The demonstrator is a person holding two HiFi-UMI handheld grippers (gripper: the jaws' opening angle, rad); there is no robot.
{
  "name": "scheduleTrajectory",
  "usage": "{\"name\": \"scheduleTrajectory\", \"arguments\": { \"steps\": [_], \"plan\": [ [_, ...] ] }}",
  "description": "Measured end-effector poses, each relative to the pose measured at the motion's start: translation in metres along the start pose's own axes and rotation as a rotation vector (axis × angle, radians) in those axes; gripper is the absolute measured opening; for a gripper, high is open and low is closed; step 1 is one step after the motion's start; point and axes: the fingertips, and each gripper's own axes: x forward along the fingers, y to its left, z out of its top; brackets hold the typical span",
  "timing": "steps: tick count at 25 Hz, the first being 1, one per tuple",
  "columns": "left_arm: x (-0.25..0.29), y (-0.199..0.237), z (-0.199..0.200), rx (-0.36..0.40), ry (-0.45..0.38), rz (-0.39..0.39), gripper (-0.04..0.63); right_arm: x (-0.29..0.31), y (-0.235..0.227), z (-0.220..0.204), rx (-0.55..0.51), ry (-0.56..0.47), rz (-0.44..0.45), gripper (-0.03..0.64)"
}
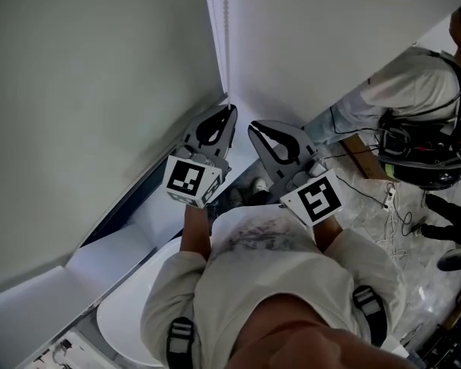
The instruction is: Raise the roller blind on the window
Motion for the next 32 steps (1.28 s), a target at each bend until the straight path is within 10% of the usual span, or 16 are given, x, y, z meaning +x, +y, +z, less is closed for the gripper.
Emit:
{"name": "scheduleTrajectory", "arguments": {
  "steps": [23, 32],
  "plan": [
    [-0.015, -0.008, -0.012, -0.039, -0.011, -0.027, 0.009, 0.047, -0.007, 0.109, -0.105, -0.144, 0.053, 0.129],
    [-0.018, -0.012, -0.018, -0.03, -0.009, -0.012, 0.009, 0.047, -0.008, 0.104, 0.015, -0.107, 0.077, 0.061]
  ]
}}
